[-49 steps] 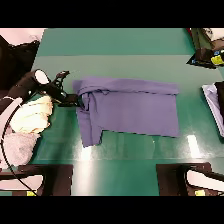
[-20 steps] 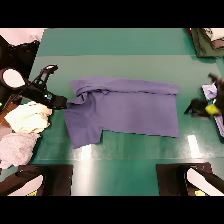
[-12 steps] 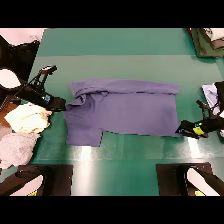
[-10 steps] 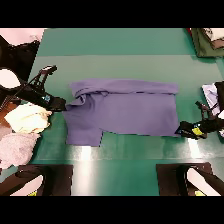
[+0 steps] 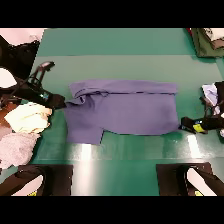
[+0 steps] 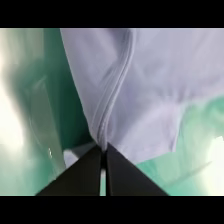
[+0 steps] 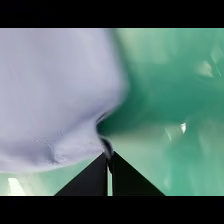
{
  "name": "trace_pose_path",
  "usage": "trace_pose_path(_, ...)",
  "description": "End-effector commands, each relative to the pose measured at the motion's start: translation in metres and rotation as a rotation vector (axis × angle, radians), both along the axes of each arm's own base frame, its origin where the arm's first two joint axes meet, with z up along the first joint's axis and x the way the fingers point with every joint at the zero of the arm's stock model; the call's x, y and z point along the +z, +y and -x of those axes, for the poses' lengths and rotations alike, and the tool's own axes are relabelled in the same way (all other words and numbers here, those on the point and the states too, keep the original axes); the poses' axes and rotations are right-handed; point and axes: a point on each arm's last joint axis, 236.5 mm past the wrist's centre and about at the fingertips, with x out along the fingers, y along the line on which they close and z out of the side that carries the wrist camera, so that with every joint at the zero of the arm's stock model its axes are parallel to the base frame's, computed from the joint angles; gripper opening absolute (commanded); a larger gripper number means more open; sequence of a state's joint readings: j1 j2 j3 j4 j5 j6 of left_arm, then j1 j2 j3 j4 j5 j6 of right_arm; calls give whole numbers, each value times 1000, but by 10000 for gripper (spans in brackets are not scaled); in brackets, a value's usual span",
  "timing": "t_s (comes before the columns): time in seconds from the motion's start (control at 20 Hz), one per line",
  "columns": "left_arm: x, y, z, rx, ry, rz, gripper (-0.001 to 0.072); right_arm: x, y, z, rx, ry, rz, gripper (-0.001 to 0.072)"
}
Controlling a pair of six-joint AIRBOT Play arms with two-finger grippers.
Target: Fold the shirts.
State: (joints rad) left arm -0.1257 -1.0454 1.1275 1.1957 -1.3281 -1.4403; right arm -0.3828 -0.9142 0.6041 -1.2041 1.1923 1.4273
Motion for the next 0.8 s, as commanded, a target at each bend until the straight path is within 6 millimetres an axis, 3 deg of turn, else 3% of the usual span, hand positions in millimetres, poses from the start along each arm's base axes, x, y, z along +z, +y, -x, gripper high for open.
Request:
trace_pose_path(0.0,79,-2,-32,58,-259,53,29,100,9,-68,-60,-380,-46,16)
trace_pose_path(0.1,157,-1,-41,69,-468,85,28,201,10,-105,-95,-687,-51,15)
trace_pose_path(0.2,252,1,-35,80,-711,128,29,301,5,-115,-97,-949,7,15)
trace_pose_path(0.3,342,6,-10,90,-940,172,29,391,5,-105,-70,-1164,96,15)
trace_pose_path(0.4,416,11,26,96,-1136,212,29,465,13,-84,-22,-1327,170,15)
trace_pose_path(0.55,485,17,82,85,-1330,254,29,545,31,-41,27,-1508,255,15)
trace_pose_path(0.75,535,14,149,59,-1501,381,29,599,39,13,72,-1602,457,15)
